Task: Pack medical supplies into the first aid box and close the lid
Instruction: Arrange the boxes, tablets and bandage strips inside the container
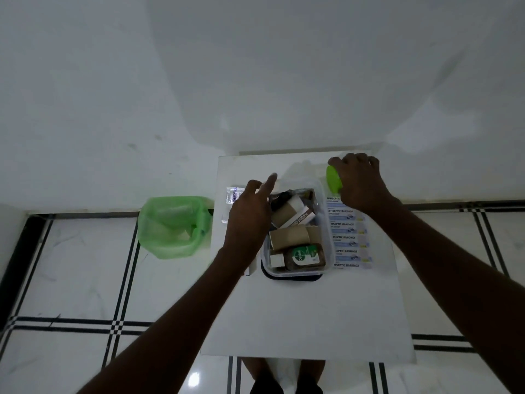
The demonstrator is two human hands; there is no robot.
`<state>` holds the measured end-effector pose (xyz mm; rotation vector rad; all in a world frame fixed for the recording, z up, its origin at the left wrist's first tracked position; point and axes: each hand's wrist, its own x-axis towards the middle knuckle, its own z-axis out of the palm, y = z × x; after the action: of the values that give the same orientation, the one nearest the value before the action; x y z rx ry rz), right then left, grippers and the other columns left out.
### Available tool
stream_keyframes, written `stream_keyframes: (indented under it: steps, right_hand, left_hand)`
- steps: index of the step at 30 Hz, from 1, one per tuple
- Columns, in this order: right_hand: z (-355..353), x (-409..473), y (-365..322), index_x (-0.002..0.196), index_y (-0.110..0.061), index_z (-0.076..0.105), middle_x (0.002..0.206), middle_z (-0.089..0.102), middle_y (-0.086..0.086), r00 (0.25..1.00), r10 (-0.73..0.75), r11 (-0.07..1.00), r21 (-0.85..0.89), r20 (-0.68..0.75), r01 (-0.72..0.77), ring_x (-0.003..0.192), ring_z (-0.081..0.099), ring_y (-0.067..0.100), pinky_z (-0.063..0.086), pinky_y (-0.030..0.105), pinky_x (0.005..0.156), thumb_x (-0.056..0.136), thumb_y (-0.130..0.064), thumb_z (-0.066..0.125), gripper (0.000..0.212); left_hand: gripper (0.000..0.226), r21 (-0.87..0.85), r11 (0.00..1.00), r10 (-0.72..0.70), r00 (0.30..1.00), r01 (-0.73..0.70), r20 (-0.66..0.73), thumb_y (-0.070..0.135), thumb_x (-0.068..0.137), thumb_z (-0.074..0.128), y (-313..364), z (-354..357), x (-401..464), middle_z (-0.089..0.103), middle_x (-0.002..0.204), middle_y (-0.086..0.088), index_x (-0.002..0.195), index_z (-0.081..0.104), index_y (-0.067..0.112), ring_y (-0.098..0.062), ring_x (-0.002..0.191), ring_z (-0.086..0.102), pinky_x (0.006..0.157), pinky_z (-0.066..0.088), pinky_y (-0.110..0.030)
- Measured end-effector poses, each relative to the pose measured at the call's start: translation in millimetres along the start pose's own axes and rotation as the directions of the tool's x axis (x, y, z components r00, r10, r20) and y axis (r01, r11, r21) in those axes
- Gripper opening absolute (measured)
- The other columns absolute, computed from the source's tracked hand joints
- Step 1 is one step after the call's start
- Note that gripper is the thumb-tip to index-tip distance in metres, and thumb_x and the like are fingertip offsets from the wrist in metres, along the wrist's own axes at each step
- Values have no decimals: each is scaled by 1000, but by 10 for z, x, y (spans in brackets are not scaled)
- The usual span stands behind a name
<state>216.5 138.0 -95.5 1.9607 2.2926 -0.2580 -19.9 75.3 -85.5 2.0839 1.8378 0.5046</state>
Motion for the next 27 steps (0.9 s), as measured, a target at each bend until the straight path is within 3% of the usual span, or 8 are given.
stream_keyframes:
  steps: [3, 5, 7, 10, 14, 18, 22, 27]
  right_hand:
    - [-75, 24, 35, 131, -12, 49, 119, 56, 21, 998, 40, 998, 55, -56, -36, 114, 53, 42, 35, 52, 103, 68, -18, 76, 69]
    - [-208, -11, 20, 125, -11, 51, 111, 56, 21, 987, 47, 987, 157, -154, -22, 101, 57, 44, 45, 49, 90, 66, -23, 78, 66]
    - [-402, -109, -53, 121, -12, 52, 106, 52, 19, 963, 34, 952, 302, -266, 50, 90, 58, 42, 48, 43, 78, 65, -23, 79, 63]
    - [-707, -351, -271, 119, -18, 51, 107, 48, 12, 946, -14, 880, 445, -324, 166, 86, 56, 28, 52, 35, 71, 62, -28, 81, 65]
    - [-723, -539, -723, 127, -22, 50, 113, 48, 8, 970, -194, 860, 450, -149, 241, 96, 52, 21, 50, 37, 84, 63, -37, 82, 73]
    - [-325, -575, -923, 141, -22, 48, 123, 52, 8, 963, -269, 901, 346, -21, 260, 110, 51, 25, 43, 42, 99, 76, -34, 75, 71]
    - [-120, -605, -877, 142, -21, 49, 124, 60, 7, 960, -266, 882, 380, -90, 280, 111, 55, 27, 41, 43, 102, 79, -25, 73, 68]
    - [-71, -621, -901, 141, -14, 50, 135, 59, 9, 971, -219, 850, 470, -93, 236, 125, 50, 28, 40, 46, 108, 76, -26, 80, 73]
  left_hand:
    - [53, -83, 996, 14, 1000, -15, -13, 10, 99, 49, -35, -4, -8, 60, 125, -10, 151, 41, 19, -26, 97, 65, 73, 44, -26]
    - [52, -146, 989, -15, 999, 10, -33, 18, 101, 49, -65, -14, -37, 61, 123, -6, 152, 39, 20, -20, 96, 64, 75, 41, -20]
    - [49, -170, 985, -34, 996, 21, -78, 23, 101, 51, -91, -27, -72, 63, 121, -4, 149, 44, 20, -16, 91, 65, 76, 49, -27]
    - [39, -211, 977, -64, 985, 28, -163, 20, 100, 53, -105, -53, -88, 67, 118, -3, 138, 55, 19, -14, 88, 67, 76, 51, -29]
    - [32, -328, 940, -167, 961, 89, -218, 17, 98, 47, -171, -94, -102, 72, 106, -5, 125, 64, 17, -22, 87, 71, 75, 58, -42]
    - [30, -321, 935, -233, 945, 152, -231, 16, 96, 47, -281, -122, -242, 74, 101, -5, 118, 66, 14, -22, 84, 70, 75, 57, -43]
    - [26, -296, 922, -318, 923, 247, -219, 10, 95, 53, -414, -78, -530, 73, 101, -1, 116, 67, 18, -17, 83, 67, 73, 56, -37]
    - [47, -9, 942, -336, 941, 336, -33, 36, 91, 63, -482, 49, -912, 62, 118, -3, 134, 54, 22, -25, 107, 60, 79, 56, -43]
